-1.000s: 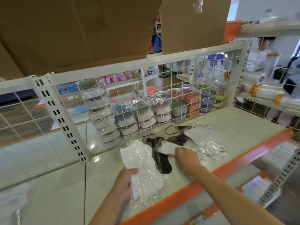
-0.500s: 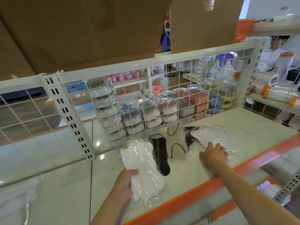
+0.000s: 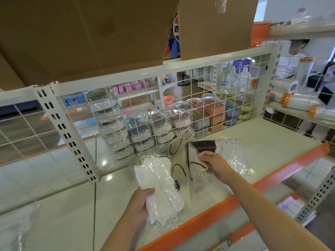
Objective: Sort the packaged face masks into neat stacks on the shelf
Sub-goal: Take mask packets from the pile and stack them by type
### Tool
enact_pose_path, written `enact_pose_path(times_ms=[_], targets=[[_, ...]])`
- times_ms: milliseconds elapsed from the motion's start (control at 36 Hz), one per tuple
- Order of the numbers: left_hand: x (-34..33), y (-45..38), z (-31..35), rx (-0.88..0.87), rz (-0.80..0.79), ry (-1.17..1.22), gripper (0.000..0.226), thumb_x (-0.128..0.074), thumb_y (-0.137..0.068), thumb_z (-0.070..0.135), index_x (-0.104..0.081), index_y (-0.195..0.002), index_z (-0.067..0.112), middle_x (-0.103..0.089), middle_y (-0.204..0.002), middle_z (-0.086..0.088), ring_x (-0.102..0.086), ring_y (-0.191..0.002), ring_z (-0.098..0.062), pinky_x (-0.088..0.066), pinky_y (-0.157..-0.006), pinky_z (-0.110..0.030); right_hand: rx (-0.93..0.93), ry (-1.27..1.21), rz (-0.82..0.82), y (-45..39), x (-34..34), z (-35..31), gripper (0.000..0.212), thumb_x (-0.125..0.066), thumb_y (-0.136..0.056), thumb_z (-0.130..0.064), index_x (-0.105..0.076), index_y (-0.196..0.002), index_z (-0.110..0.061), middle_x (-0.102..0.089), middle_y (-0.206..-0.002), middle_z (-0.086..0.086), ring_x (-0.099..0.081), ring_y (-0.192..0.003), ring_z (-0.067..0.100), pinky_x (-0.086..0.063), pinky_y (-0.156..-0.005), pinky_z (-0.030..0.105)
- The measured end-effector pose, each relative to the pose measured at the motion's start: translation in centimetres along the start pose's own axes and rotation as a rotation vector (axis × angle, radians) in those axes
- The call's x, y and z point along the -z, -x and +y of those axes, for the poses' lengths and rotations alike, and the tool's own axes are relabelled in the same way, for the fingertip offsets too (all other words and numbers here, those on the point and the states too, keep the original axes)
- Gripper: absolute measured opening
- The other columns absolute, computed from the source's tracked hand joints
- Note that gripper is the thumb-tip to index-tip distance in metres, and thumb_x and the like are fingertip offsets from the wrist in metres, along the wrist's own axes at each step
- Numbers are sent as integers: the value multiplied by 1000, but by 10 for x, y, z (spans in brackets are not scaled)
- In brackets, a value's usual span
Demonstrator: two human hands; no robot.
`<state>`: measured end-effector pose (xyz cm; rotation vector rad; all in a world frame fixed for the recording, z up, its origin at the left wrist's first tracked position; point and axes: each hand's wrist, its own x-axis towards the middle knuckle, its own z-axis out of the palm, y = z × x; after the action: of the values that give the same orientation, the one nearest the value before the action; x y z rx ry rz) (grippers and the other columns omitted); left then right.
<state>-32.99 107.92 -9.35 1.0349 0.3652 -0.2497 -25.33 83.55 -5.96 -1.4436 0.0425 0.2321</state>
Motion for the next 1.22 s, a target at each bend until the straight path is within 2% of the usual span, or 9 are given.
enact_pose_path(times_ms=[139, 306, 472, 583, 694, 889, 1083, 1167, 1222], targets=[[7, 1, 0, -2, 21, -11, 53, -58, -59, 1, -59, -111, 1, -71, -95, -20, -66, -88, -37, -51, -76, -45, -33, -232, 25, -7, 9, 4, 17, -48, -96, -6, -62, -86, -8, -61, -78, 8, -59, -65, 14, -53, -57, 23], [10, 5, -1, -17, 70, -57, 37, -60, -71, -4, -60, -108, 1, -71, -90, -19, -63, -90, -38, -47, -88, -48, -50, 984, 442, -23, 33, 23, 37, -39, -96, -17, -50, -132, -14, -53, -132, 12, -46, -120, 31, -38, -96, 36], [11, 4, -2, -15, 105, -41, 29, -52, -83, -6, -59, -111, 1, -69, -95, -21, -62, -92, -38, -49, -86, -47, -199, 1483, 362, -15, 53, 48, 55, -35, -94, -52, -35, -136, -16, -30, -145, 13, -26, -135, 33, -28, -107, 47], [9, 5, -2, -15, 78, -44, 25, -50, -85, -8, -60, -106, 2, -71, -88, -19, -63, -90, -37, -50, -78, -44, -54, 1464, 280, -15, 49, 45, 46, -40, -95, -38, -40, -137, -18, -36, -143, 7, -35, -131, 28, -32, -107, 42], [8, 5, -1, -19, 79, -47, 27, -46, -88, -8, -59, -110, 2, -70, -97, -20, -63, -93, -37, -50, -81, -46, 14, 1034, 34, -14, 30, 38, 46, -45, -95, -13, -40, -140, -16, -41, -145, 4, -42, -130, 23, -34, -102, 27], [12, 17, 9, -147, 105, -99, 37, -62, -78, -8, -58, -115, -3, -69, -105, -22, -64, -99, -39, -48, -92, -53, 438, 930, 420, -11, -19, 17, 44, -46, -86, 7, -51, -128, -7, -48, -134, 12, -43, -122, 27, -35, -102, 36], [16, 32, 23, -329, 144, -3, 42, -64, -72, -6, -58, -114, -7, -67, -110, -24, -67, -97, -35, -56, -76, -43, 179, 716, -409, 20, -98, 8, 25, -68, -85, -35, -59, -103, -20, -55, -87, -10, -52, -82, 4, -41, -71, 11], [23, 46, 32, -403, 193, 61, 27, -55, -79, -11, -62, -103, -1, -71, -99, -17, -71, -82, -26, -58, -61, -31, 220, 779, -467, 24, -120, 19, 8, -67, -85, -21, -60, -81, -19, -55, -76, -5, -47, -66, 1, -35, -57, 8], [36, 56, 39, -458, 250, 83, 30, -57, -78, -10, -61, -105, 1, -70, -102, -13, -69, -87, -26, -58, -62, -29, 226, 819, -457, 22, -132, 24, 6, -61, -86, -13, -65, -88, -17, -57, -81, -5, -50, -70, 3, -36, -56, 7]])
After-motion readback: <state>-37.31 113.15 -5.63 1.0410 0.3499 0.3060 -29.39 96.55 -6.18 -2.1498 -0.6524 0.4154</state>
